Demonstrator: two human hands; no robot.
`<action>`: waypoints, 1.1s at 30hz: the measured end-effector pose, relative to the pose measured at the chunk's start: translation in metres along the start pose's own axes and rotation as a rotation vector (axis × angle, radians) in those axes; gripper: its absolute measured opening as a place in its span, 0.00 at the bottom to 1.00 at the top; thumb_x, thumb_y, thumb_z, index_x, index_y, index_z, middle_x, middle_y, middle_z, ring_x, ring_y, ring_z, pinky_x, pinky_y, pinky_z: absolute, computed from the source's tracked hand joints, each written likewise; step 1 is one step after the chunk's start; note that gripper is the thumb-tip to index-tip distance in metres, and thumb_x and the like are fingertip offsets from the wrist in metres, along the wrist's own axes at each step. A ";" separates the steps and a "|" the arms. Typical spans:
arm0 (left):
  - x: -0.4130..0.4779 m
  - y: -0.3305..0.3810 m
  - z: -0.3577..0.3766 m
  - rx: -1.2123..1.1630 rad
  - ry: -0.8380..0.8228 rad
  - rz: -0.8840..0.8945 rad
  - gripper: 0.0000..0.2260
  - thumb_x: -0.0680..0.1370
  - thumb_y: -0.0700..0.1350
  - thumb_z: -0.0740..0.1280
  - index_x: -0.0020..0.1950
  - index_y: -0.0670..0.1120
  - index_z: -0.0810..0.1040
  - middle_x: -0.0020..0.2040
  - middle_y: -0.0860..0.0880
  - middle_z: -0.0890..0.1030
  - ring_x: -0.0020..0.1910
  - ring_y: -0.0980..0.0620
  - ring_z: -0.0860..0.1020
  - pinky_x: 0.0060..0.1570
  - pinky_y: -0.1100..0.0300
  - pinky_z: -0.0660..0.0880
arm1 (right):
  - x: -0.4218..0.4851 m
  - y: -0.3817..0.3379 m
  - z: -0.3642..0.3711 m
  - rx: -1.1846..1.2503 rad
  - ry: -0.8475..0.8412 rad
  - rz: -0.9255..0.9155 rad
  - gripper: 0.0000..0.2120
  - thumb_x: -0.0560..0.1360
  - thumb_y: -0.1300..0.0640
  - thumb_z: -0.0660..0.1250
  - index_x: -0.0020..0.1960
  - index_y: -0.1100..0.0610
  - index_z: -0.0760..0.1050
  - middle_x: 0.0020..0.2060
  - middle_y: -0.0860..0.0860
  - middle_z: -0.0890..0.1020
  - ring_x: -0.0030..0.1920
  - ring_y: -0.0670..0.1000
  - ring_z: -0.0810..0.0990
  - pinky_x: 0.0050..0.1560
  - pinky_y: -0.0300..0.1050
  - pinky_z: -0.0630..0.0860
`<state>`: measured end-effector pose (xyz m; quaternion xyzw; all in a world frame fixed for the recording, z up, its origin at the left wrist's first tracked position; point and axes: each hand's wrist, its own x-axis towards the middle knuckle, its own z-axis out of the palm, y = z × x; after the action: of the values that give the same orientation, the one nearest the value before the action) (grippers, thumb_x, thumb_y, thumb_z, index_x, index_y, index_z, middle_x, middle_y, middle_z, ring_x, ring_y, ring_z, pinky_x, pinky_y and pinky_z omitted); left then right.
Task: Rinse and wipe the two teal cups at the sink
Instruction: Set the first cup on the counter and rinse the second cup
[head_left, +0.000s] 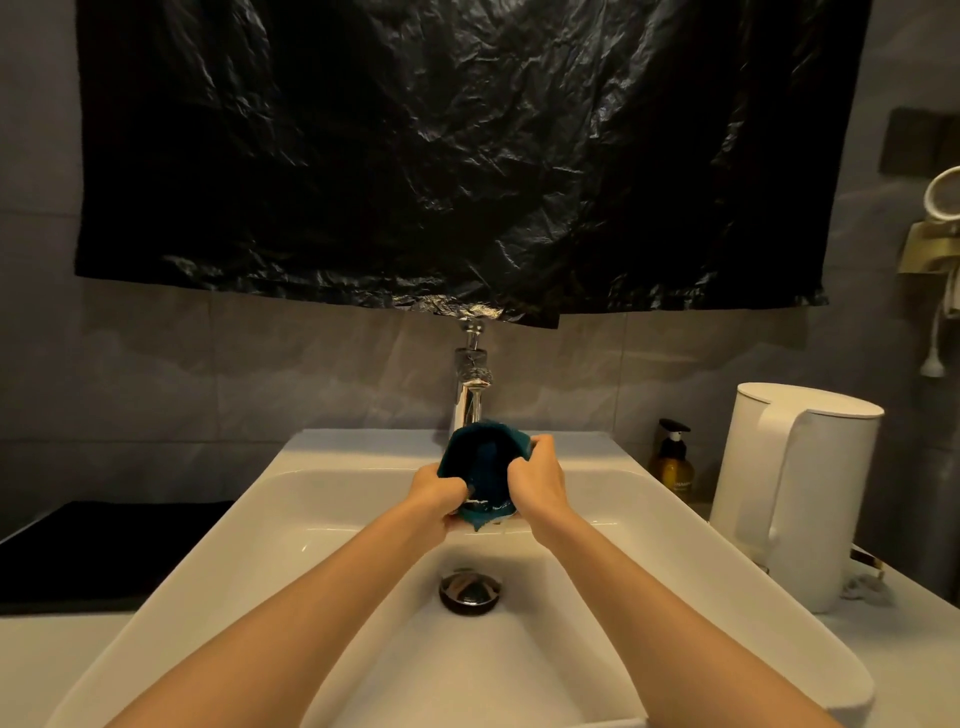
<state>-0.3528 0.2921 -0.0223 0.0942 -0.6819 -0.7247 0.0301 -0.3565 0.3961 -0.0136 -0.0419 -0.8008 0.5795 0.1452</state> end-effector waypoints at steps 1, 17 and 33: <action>0.001 -0.001 -0.003 0.024 0.019 0.006 0.15 0.76 0.27 0.60 0.62 0.36 0.73 0.56 0.37 0.78 0.55 0.38 0.77 0.51 0.47 0.78 | -0.001 -0.001 0.000 0.027 -0.038 -0.010 0.11 0.76 0.67 0.54 0.55 0.55 0.63 0.58 0.57 0.73 0.55 0.56 0.74 0.56 0.57 0.77; -0.005 0.000 -0.011 0.313 0.201 0.335 0.20 0.75 0.31 0.59 0.63 0.45 0.77 0.56 0.43 0.81 0.52 0.46 0.76 0.50 0.56 0.75 | -0.007 -0.007 -0.005 0.212 -0.292 0.327 0.09 0.80 0.59 0.59 0.60 0.60 0.67 0.57 0.61 0.74 0.45 0.64 0.79 0.31 0.59 0.81; 0.008 0.006 -0.027 0.240 0.129 0.223 0.22 0.69 0.46 0.76 0.60 0.47 0.72 0.53 0.47 0.78 0.54 0.45 0.77 0.53 0.51 0.77 | -0.008 -0.006 -0.005 0.335 -0.553 0.241 0.25 0.69 0.71 0.59 0.66 0.61 0.64 0.59 0.61 0.72 0.55 0.63 0.77 0.44 0.58 0.82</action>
<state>-0.3565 0.2640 -0.0185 0.0673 -0.7664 -0.6227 0.1426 -0.3468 0.3968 -0.0076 0.0469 -0.6931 0.7052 -0.1419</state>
